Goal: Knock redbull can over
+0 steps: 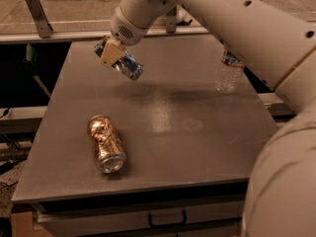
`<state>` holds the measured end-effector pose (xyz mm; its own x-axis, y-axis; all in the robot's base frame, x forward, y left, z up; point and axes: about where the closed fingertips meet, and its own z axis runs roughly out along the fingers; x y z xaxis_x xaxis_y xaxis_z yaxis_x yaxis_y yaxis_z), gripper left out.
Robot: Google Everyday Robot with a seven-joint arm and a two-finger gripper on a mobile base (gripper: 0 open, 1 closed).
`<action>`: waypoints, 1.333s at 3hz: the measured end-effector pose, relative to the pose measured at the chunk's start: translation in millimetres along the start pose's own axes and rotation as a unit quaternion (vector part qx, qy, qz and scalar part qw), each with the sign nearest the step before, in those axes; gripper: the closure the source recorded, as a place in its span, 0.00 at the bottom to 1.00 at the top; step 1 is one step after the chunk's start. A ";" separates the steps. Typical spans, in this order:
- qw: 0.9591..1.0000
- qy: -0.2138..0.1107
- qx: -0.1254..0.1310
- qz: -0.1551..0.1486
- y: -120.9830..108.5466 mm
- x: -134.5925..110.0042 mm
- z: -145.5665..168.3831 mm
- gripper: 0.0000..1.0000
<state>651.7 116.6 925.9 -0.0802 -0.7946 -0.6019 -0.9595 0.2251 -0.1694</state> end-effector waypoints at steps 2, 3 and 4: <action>0.996 0.075 -0.042 -0.020 24.0 10.7 28.7 0.59; 0.994 0.089 -0.055 -0.021 33.3 15.0 37.5 0.35; 0.993 0.096 -0.066 -0.021 42.4 19.3 43.5 0.05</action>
Offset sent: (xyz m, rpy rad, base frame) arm -0.0247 0.0177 -0.0469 -0.2086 0.1151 0.0806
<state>621.2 135.3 873.2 -0.0776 -0.8977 -0.4338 -0.9890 0.1242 -0.0801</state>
